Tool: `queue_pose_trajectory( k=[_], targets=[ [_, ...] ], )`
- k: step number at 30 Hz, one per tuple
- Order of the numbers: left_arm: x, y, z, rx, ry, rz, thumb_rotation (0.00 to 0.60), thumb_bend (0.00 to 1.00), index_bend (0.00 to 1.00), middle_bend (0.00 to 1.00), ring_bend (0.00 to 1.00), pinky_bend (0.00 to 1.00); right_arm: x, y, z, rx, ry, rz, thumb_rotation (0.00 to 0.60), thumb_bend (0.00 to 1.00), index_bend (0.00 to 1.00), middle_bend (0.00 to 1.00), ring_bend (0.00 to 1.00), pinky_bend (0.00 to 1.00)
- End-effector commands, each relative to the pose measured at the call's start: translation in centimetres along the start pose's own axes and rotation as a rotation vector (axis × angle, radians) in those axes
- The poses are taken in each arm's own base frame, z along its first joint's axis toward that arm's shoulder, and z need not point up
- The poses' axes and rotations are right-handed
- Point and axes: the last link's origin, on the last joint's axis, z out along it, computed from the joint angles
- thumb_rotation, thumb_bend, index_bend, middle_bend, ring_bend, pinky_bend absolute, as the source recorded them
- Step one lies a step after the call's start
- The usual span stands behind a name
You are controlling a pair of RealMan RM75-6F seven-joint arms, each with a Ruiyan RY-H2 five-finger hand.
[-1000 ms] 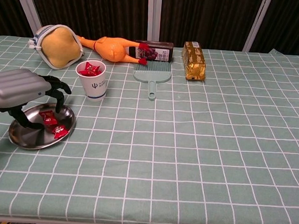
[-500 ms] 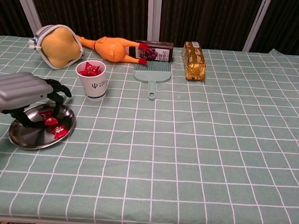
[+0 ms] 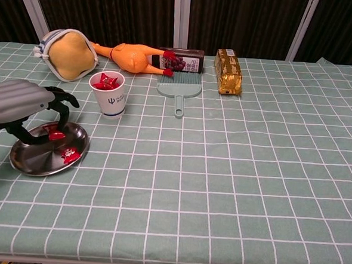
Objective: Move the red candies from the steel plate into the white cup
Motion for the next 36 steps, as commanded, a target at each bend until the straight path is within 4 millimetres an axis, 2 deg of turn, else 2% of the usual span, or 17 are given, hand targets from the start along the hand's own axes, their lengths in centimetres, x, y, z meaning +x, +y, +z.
queue_pose_trajectory(
  k=[1,5,8,12,16,22,25,32,36],
  targets=[
    [0.9,-0.6,-0.8,0.025,0.035,-0.026,0.6,0.39,0.63,0.27,0.16,0.32,0.0,0.0,0.0,0.003,0.0,0.0,0.6,0.27,0.0,0.18,0.0,0.19],
    [3.3,-1.3,-1.8,0.06,0.133,-0.057,0.6,0.39,0.63,0.27,0.16,0.32,0.0,-0.1,0.1,0.008,0.0,-0.002,0.6,0.27,0.0,0.18,0.0,0.19],
    [5.3,-1.2,-1.3,0.064,0.202,-0.072,0.6,0.39,0.63,0.27,0.16,0.32,0.0,-0.1,0.0,0.009,0.0,-0.001,0.6,0.27,0.0,0.18,0.0,0.19],
    [7.5,-0.3,0.7,0.045,0.261,-0.094,0.6,0.39,0.63,0.27,0.16,0.32,0.1,0.0,-0.2,0.004,0.005,-0.001,0.6,0.27,0.0,0.18,0.0,0.19],
    [9.0,1.1,3.6,0.011,0.27,-0.109,0.6,0.39,0.62,0.27,0.16,0.32,0.3,0.2,-0.3,-0.001,0.012,-0.004,0.6,0.27,0.0,0.18,0.0,0.19],
    [9.7,2.3,7.2,0.004,0.231,-0.091,0.6,0.39,0.59,0.27,0.16,0.32,0.3,0.4,-0.3,-0.011,0.009,-0.004,0.6,0.27,0.0,0.18,0.0,0.19],
    [10.0,2.7,8.3,0.01,0.215,-0.091,0.6,0.39,0.58,0.27,0.16,0.32,0.2,0.5,-0.2,-0.012,0.006,-0.002,0.6,0.27,0.0,0.18,0.0,0.19],
    [9.9,3.5,9.2,-0.003,0.158,-0.097,0.6,0.39,0.51,0.27,0.16,0.32,0.0,0.7,0.0,-0.013,0.002,0.001,0.6,0.27,0.0,0.18,0.0,0.19],
    [9.6,3.8,9.2,-0.008,0.114,-0.099,0.6,0.38,0.37,0.25,0.16,0.32,0.0,0.7,0.0,-0.014,0.003,0.002,0.6,0.27,0.0,0.18,0.0,0.19]
  ],
)
